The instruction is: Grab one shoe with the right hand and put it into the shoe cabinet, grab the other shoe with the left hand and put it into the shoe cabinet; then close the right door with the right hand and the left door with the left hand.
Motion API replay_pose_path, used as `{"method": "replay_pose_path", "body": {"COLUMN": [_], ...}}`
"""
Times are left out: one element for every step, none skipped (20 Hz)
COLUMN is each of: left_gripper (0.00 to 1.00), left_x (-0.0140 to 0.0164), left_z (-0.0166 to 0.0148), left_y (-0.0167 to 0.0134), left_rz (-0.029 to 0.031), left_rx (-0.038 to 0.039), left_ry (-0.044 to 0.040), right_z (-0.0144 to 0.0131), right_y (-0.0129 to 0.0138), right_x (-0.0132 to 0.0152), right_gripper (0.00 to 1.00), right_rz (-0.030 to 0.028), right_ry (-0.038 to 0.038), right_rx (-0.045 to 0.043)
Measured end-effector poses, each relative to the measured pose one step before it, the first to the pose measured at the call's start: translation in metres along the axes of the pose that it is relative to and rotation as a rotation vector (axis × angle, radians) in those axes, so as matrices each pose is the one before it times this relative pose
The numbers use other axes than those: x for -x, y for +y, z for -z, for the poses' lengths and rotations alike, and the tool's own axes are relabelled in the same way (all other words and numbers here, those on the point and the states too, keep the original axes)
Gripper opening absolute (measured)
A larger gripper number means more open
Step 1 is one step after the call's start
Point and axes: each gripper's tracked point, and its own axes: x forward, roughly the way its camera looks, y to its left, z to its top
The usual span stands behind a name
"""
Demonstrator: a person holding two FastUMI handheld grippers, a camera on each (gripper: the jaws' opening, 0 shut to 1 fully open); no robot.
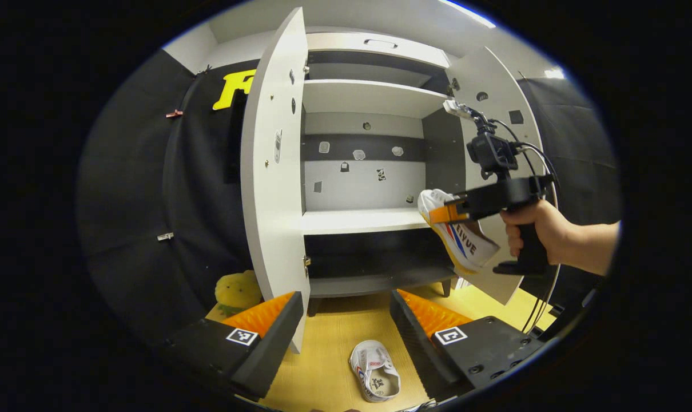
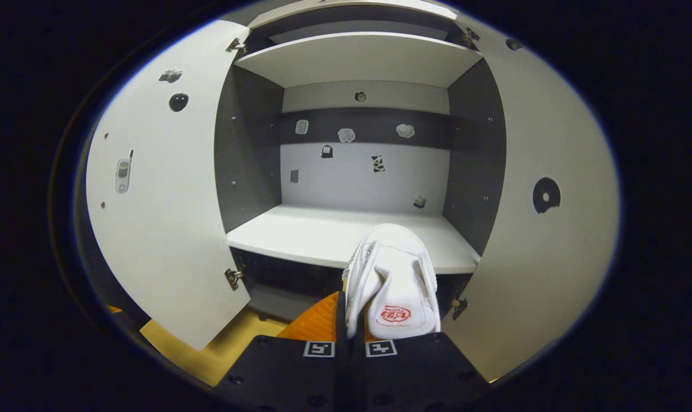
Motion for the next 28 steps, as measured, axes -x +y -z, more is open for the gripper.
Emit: {"method": "replay_pose_path", "body": {"left_gripper": [0.96, 0.96, 0.96, 0.96, 0.96, 0.96, 0.96, 0.96, 0.96, 0.96, 0.95, 0.96, 0.96, 0.96, 0.96, 0.96, 0.96, 0.96, 0.96, 0.96, 0.96, 0.96, 0.96, 0.96, 0.96, 0.96, 0.96, 0.96], "left_x": [-0.00255, -0.00279, -0.00222, -0.00164, -0.00164, -0.00133, -0.00053, -0.00050, -0.00072, -0.00172, -0.00110, -0.00188, -0.00058, -0.00105, -0.00138, -0.00039, -0.00110, 0.00020, 0.00065, 0.00108, 0.00077, 0.00026, 0.00172, 0.00238, 0.00174, 0.00253, 0.00237, 0.00237], "left_z": [-0.00043, -0.00019, -0.00130, 0.00007, 0.00056, 0.00004, -0.00046, 0.00138, 0.00093, 0.00069, -0.00030, -0.00051, -0.00106, -0.00078, -0.00200, -0.00049, -0.00113, -0.00025, -0.00055, 0.00050, 0.00127, 0.00090, 0.00119, 0.00133, 0.00018, 0.00197, 0.00045, 0.00116], "left_y": [0.00145, 0.00039, -0.00060, 0.00121, 0.00124, -0.00009, 0.00045, 0.00161, 0.00151, 0.00189, 0.00274, 0.00254, 0.00399, 0.00417, 0.00478, 0.00463, 0.00473, 0.00390, 0.00428, 0.00342, 0.00226, 0.00099, 0.00004, -0.00061, -0.00064, -0.00176, -0.00169, -0.00305], "left_rz": [0.00121, 0.00456, 0.00627, -0.00260, -0.00438, -0.00080, -0.00453, -0.00621, -0.00753, -0.00781, -0.00981, -0.01107, -0.01394, -0.01612, -0.01622, -0.01730, -0.01408, -0.01592, -0.01628, -0.01299, -0.00906, -0.00431, -0.00292, -0.00246, -0.00182, -0.00072, 0.00036, 0.00461], "left_rx": [0.00325, 0.00000, 0.00097, 0.00121, 0.00516, 0.00404, 0.00006, -0.00338, -0.00291, -0.00114, 0.00093, 0.00082, 0.00012, 0.00002, -0.00094, -0.00131, -0.00152, -0.00751, -0.01094, -0.00614, 0.00436, 0.01291, 0.01527, 0.01306, 0.00765, -0.00027, -0.00729, -0.00944], "left_ry": [-0.00071, -0.00483, -0.00356, 0.00082, 0.00458, 0.00404, 0.00304, 0.00493, 0.00575, 0.00534, 0.00372, 0.00242, 0.00041, -0.00144, 0.00010, 0.00157, -0.00122, -0.00076, 0.00018, -0.00207, 0.00106, 0.00694, 0.00635, 0.00382, 0.00085, 0.00109, -0.00012, 0.00031], "right_z": [-0.01356, -0.01414, -0.01133, -0.00948, -0.00837, -0.00719, -0.00465, -0.00610, -0.00338, -0.00161, -0.00074, 0.00099, 0.00287, 0.00332, 0.00162, 0.00322, 0.00307, 0.00114, 0.00007, 0.00118, 0.00275, 0.00309, 0.00308, 0.00275, 0.00189, 0.00235, 0.00288, 0.00529], "right_y": [-0.00552, -0.00638, -0.00514, -0.00481, -0.00224, -0.00329, -0.00400, -0.00359, -0.00171, -0.00097, -0.00177, -0.00056, 0.00053, 0.00230, 0.00055, 0.00020, -0.00184, -0.00080, -0.00105, -0.00178, -0.00135, -0.00015, 0.00093, 0.00076, 0.00076, 0.00011, 0.00006, -0.00130], "right_x": [-0.00966, -0.01164, -0.01146, -0.01114, -0.01234, -0.01243, -0.01323, -0.01361, -0.01346, -0.01322, -0.01341, -0.01342, -0.01325, -0.01204, -0.01120, -0.01147, -0.00919, -0.00932, -0.00844, -0.00688, -0.00720, -0.00577, -0.00425, -0.00392, -0.00292, -0.00321, -0.00376, -0.00125], "right_gripper": [0.05, 0.05, 0.05, 0.05, 0.05, 0.05, 0.05, 0.05, 0.05, 0.05, 0.05, 0.05, 0.05, 0.05, 0.05, 0.05, 0.05, 0.05, 0.05, 0.05, 0.05, 0.05, 0.05, 0.00, 0.06, 0.06, 0.08, 0.11], "right_rz": [0.01395, 0.01628, 0.01220, 0.00560, -0.00237, 0.00024, 0.00438, 0.00476, 0.00303, 0.00208, 0.00374, 0.00174, -0.00051, -0.00302, -0.00432, 0.00165, 0.00521, 0.00321, 0.00362, 0.00959, 0.00945, 0.00441, 0.00146, -0.00094, 0.00057, -0.00009, 0.00857, 0.01100], "right_ry": [-0.01713, -0.01704, -0.01208, -0.00285, -0.00641, 0.00020, 0.00357, -0.00224, 0.00477, 0.00820, 0.01298, 0.01554, 0.02654, 0.03087, 0.01988, 0.02914, 0.02344, 0.01826, 0.01654, 0.01998, 0.02119, 0.01559, 0.02246, 0.01194, 0.01825, 0.01066, 0.01270, 0.01463], "right_rx": [0.00591, 0.00850, 0.00685, 0.00208, -0.00473, -0.00191, 0.00206, -0.00177, 0.00803, 0.01198, 0.01537, 0.00757, -0.00484, -0.00433, 0.00152, 0.00711, 0.00102, -0.00302, -0.00557, -0.00796, 0.00180, 0.00335, -0.00386, -0.00818, -0.01322, -0.01084, 0.00462, 0.01905]}}
